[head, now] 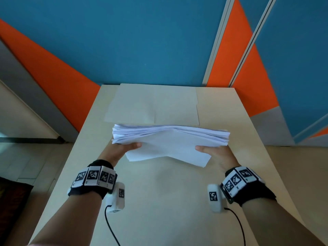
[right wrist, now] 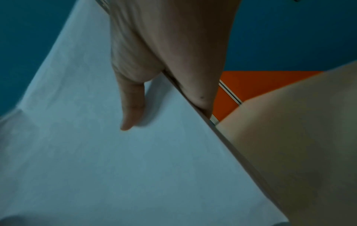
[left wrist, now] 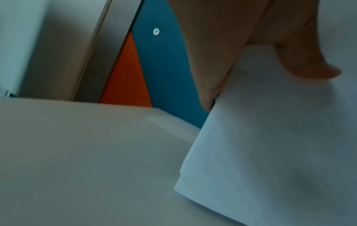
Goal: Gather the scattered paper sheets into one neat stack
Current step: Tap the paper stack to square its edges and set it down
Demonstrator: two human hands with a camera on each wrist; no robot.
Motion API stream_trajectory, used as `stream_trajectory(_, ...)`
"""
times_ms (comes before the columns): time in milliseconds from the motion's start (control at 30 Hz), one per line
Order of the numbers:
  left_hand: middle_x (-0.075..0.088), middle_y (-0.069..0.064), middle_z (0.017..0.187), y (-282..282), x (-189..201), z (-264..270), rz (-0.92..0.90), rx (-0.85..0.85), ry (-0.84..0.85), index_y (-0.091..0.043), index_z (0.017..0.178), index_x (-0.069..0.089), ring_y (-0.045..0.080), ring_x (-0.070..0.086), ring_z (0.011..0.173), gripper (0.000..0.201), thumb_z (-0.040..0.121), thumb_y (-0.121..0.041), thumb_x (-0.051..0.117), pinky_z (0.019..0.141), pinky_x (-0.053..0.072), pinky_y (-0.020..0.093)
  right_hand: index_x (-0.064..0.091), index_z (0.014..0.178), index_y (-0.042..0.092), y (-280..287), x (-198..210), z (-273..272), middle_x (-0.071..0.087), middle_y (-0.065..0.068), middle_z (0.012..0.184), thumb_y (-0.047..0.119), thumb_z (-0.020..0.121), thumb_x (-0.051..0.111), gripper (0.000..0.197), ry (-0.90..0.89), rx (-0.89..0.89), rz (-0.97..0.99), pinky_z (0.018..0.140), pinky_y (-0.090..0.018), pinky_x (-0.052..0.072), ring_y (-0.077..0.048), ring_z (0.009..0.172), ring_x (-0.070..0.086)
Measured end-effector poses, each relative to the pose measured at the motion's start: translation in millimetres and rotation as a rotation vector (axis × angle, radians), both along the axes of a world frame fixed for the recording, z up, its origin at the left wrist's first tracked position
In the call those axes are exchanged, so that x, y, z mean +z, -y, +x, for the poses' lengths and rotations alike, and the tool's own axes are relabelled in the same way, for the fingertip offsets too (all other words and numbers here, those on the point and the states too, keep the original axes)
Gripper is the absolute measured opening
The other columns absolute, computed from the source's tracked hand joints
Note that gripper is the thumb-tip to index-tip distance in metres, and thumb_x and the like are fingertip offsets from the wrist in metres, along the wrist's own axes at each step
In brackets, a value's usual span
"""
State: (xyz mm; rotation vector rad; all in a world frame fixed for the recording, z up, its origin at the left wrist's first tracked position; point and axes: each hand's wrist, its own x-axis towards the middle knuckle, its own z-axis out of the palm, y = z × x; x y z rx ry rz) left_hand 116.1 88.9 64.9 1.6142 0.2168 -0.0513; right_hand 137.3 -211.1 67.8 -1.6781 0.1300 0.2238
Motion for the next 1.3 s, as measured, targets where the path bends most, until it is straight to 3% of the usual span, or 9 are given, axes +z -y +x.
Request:
stream_trajectory(133,0.072,-0.014,0.08,11,-7,-7,-0.042,0.061,-0.015,-0.027,0.09,0.063,0.0,0.067,0.076,0.03,0.065,-0.026,0.077,0.071,0.05,0.016,0.061,0.12,0.013,-1,-16,-4,0.067,-0.002,0.115,0.006,0.07,0.079,0.054,-0.112,0.039,-0.069,0.101,-0.034,0.044,-0.019,0.109,0.063)
stream_trajectory(300,0.074,-0.009,0.072,3,-3,-7,-0.161,0.2,-0.015,-0.019,0.083,0.065,0.009,0.068,0.073,0.02,0.065,-0.025,0.07,0.075,0.048,0.029,0.075,0.063,0.015,11,-7,4,0.073,0.008,0.064,0.006,0.076,0.073,0.016,-0.095,0.093,-0.063,0.089,-0.03,0.055,-0.002,0.067,0.069)
stream_trajectory(467,0.068,0.001,0.106,4,-9,-7,-0.521,0.259,-0.028,-0.017,0.103,0.061,0.018,0.063,0.098,0.017,0.091,-0.009,0.053,0.089,0.05,0.034,0.078,0.073,0.02,15,13,10,0.078,0.002,0.088,0.036,0.046,0.089,0.033,-0.015,0.04,0.486,0.074,-0.027,0.057,-0.012,0.084,0.073)
stream_trajectory(633,0.062,0.008,0.129,29,-29,-13,-0.706,0.107,-0.085,-0.012,0.13,0.052,0.017,0.064,0.111,0.051,0.081,-0.025,0.06,0.1,0.048,0.039,0.062,0.114,0.013,-20,37,5,0.072,-0.003,0.106,0.012,0.075,0.064,0.039,-0.024,0.065,0.649,0.076,-0.032,0.059,-0.018,0.097,0.07)
stream_trajectory(800,0.059,0.017,0.129,17,-48,-29,-0.538,0.215,-0.202,-0.002,0.134,0.043,0.029,0.06,0.114,0.09,0.057,-0.02,0.086,0.084,0.056,0.034,0.075,0.089,0.029,-29,54,4,0.077,0.009,0.09,0.039,0.037,0.09,0.055,0.109,0.07,0.434,0.078,-0.028,0.059,-0.009,0.087,0.072)
stream_trajectory(900,0.04,0.009,0.147,-3,-42,-29,-0.26,0.199,-0.125,-0.02,0.144,0.025,0.023,0.045,0.126,0.105,0.056,-0.02,0.082,0.107,0.038,0.045,0.073,0.079,0.026,-24,64,5,0.075,0.009,0.084,0.019,0.062,0.083,0.021,0.129,0.078,0.2,0.084,-0.032,0.057,-0.016,0.087,0.07)
stream_trajectory(1033,0.072,-0.014,0.105,1,-1,-20,-0.062,-0.033,0.007,-0.03,0.111,0.059,0.0,0.066,0.098,0.089,0.029,-0.045,0.09,0.08,0.053,0.019,0.067,0.091,0.021,-25,64,4,0.073,-0.008,0.105,0.013,0.074,0.077,0.021,0.091,0.164,-0.054,0.094,-0.044,0.052,-0.024,0.097,0.069)
stream_trajectory(1167,0.075,-0.017,0.074,25,33,-9,-0.052,0.066,0.174,-0.022,0.086,0.065,-0.003,0.068,0.069,0.017,0.073,-0.02,0.075,0.06,0.052,0.011,0.068,0.085,0.021,-31,70,3,0.072,-0.001,0.093,0.008,0.076,0.074,0.017,0.122,0.11,0.001,0.091,-0.04,0.054,-0.016,0.085,0.069)
stream_trajectory(1300,0.071,-0.02,0.063,37,55,-1,-0.015,0.155,0.275,-0.024,0.079,0.064,-0.006,0.065,0.061,0.016,0.087,-0.011,0.06,0.06,0.052,0.013,0.067,0.078,0.025,-32,78,6,0.071,0.008,0.084,0.006,0.077,0.073,0.02,0.207,0.01,0.099,0.077,-0.026,0.055,0.0,0.071,0.069)
